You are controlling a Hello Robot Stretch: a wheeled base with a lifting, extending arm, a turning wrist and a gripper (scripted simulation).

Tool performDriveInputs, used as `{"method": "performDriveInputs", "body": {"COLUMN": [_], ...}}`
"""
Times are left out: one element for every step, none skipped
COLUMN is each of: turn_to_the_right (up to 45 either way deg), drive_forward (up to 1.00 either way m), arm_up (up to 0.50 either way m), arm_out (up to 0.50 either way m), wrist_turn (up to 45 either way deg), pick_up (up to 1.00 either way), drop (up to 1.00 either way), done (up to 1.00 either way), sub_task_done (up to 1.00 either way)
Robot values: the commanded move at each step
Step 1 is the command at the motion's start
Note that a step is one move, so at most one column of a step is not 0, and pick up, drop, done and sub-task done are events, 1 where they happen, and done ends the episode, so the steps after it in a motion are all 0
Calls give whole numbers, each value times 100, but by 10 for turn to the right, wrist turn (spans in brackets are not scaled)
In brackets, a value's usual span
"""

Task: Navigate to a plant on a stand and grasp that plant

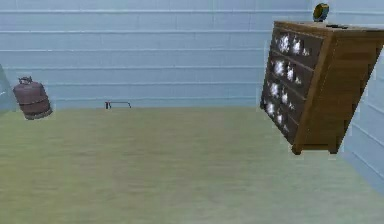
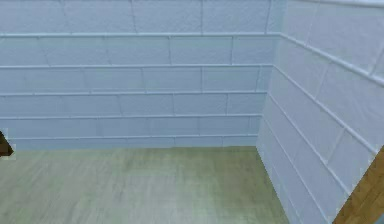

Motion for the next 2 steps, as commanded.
{"method": "performDriveInputs", "body": {"turn_to_the_right": [-30, 0], "drive_forward": [0, 30], "arm_up": [0, 0], "arm_out": [0, 0], "wrist_turn": [0, 0], "pick_up": [0, 0], "drop": [0, 0], "done": [0, 0], "sub_task_done": [0, 0]}}
